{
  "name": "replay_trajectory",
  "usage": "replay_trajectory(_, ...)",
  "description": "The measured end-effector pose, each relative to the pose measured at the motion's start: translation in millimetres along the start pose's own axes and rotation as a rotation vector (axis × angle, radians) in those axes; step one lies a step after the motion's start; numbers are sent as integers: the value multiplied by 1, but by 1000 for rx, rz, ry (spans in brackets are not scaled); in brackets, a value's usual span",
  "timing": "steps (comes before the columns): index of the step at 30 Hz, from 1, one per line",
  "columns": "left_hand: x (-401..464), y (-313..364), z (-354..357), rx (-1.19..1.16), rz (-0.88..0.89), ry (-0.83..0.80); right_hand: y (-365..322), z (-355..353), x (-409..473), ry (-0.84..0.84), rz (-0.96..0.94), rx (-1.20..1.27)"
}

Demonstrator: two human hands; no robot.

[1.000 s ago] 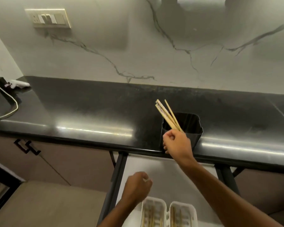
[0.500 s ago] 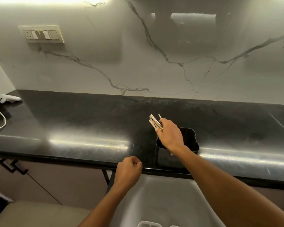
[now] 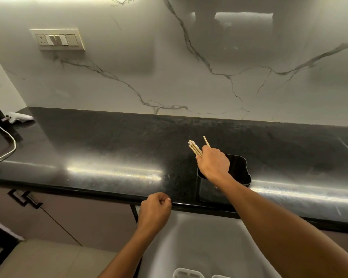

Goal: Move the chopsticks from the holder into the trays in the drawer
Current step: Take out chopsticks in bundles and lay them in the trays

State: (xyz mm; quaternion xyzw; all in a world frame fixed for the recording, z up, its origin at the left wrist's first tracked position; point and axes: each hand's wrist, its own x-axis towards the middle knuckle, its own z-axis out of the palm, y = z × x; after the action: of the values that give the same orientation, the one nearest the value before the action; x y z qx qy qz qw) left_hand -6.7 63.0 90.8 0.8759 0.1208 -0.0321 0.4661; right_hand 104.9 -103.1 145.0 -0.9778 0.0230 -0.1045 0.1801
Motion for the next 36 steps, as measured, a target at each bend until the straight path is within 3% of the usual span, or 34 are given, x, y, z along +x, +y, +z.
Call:
replay_trajectory(11,-7,-3,-3,-7,22,-7,11,-25,7,-122,-53,17)
replay_trajectory(22,-14,16,-14,-64,147,19,-18,-126,32,94,-189,356)
replay_trajectory(27,-17,42,-19,-265,248,-4,-49,-161,20,-117,-118,655)
replay_trajectory(30,-28,61,-21,-473,270,-136,-60,-152,-1,-321,-100,688)
replay_trajectory(33,-42,73,-20,-644,209,-366,-65,-128,-19,-460,-52,674)
replay_trajectory(36,-49,70,-17,-688,85,-426,-66,-106,-29,-524,26,670)
